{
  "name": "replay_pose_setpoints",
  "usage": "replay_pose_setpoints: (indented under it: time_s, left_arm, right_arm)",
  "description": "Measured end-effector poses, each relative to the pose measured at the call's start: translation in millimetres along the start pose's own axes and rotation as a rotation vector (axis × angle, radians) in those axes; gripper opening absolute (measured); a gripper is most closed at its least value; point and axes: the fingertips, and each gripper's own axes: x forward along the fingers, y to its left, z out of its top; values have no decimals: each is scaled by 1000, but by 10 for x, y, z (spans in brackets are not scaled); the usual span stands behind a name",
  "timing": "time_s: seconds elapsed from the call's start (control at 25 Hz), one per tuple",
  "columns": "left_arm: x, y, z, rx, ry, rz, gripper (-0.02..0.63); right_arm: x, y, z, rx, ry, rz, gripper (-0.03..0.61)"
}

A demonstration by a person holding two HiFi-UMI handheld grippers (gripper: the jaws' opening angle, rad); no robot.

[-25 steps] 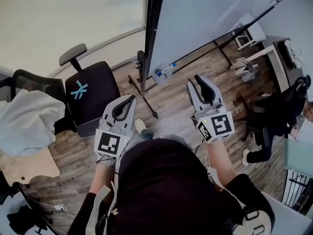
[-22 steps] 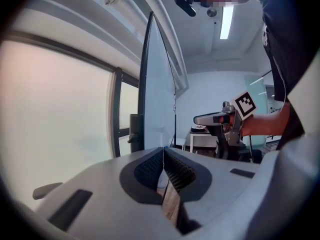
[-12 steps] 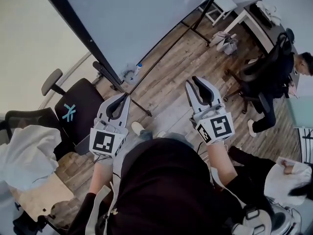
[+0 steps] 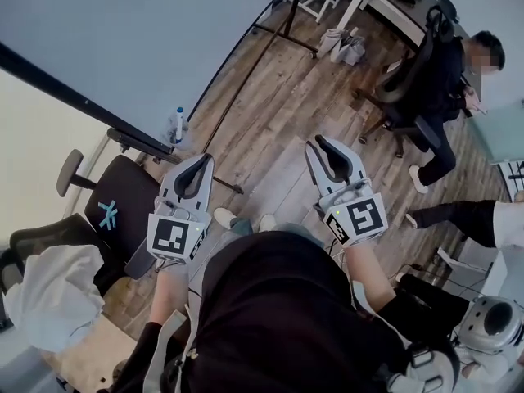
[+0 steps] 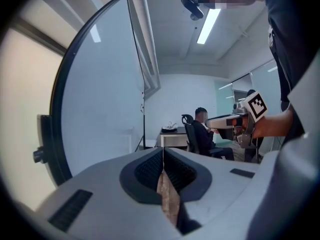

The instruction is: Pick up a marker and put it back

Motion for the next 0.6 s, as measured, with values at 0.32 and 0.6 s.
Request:
replay_pose_setpoints:
  time_s: [0.32, 0.6]
  left_arm:
    - [238, -386, 83, 20, 7, -73, 9]
    - [390, -642, 123, 41, 5, -116, 9]
  right_arm:
    - [-402, -176, -187, 27, 21, -58, 84]
    - [-642, -293, -347, 58, 25, -95, 83]
